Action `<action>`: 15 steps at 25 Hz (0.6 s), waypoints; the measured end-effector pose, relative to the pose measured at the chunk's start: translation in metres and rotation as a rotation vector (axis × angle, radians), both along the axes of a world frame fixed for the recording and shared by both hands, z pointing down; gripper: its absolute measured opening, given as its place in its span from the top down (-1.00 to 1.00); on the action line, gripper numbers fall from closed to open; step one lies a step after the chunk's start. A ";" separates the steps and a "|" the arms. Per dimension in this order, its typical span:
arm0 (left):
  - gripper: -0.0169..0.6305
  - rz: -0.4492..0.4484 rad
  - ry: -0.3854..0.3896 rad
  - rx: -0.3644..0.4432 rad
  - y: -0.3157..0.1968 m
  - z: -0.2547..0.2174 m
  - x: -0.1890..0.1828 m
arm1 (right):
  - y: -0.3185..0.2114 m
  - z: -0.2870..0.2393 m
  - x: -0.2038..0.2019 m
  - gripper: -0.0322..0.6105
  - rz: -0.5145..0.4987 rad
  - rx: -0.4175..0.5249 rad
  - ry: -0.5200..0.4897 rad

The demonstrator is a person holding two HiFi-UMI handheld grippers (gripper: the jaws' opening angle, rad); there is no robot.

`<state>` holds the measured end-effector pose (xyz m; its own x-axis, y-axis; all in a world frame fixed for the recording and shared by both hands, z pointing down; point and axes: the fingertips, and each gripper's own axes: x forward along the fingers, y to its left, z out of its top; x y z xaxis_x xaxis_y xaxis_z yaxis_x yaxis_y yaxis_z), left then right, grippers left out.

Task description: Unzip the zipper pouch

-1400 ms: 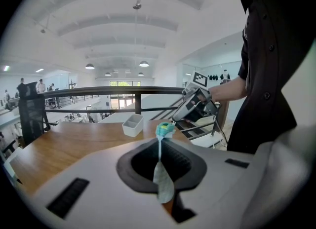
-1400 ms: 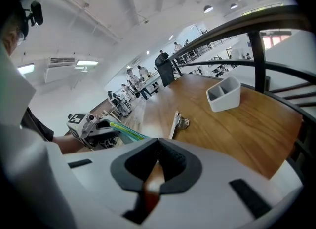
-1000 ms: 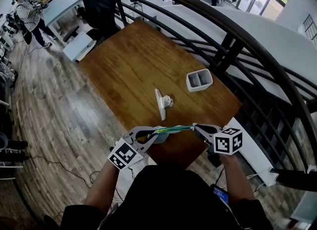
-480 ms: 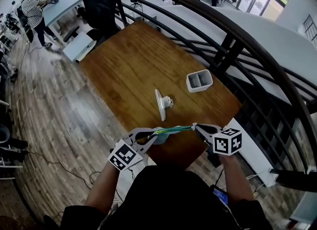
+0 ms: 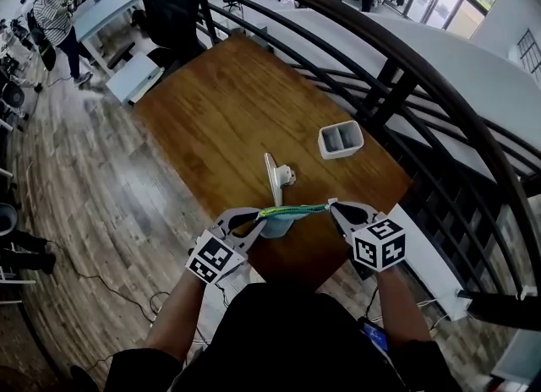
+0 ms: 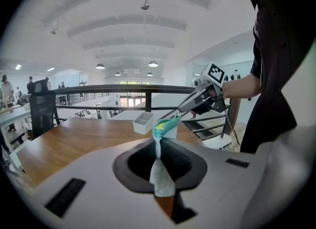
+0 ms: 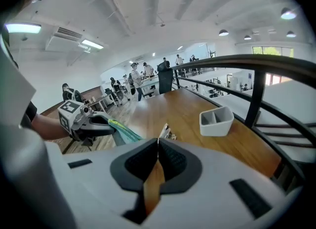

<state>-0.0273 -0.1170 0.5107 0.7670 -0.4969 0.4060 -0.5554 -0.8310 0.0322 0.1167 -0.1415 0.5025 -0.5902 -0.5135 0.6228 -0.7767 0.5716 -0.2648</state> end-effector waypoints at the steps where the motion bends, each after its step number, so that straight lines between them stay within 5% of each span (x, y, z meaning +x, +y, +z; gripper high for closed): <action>1: 0.89 -0.003 -0.007 0.003 -0.001 0.000 0.000 | -0.003 -0.002 0.000 0.90 0.010 0.007 -0.007; 4: 0.79 -0.009 -0.014 -0.001 -0.003 0.002 0.001 | -0.008 -0.009 0.004 0.89 0.030 0.035 -0.015; 8: 0.39 -0.034 0.052 -0.030 -0.006 -0.007 -0.004 | -0.013 -0.020 0.010 0.86 0.062 0.083 -0.040; 11: 0.36 -0.067 0.078 -0.033 -0.011 -0.013 -0.012 | -0.015 -0.023 0.009 0.28 0.059 0.092 -0.063; 15: 0.36 -0.087 0.076 -0.036 -0.011 -0.012 -0.018 | -0.011 -0.022 0.007 0.36 0.045 0.096 -0.056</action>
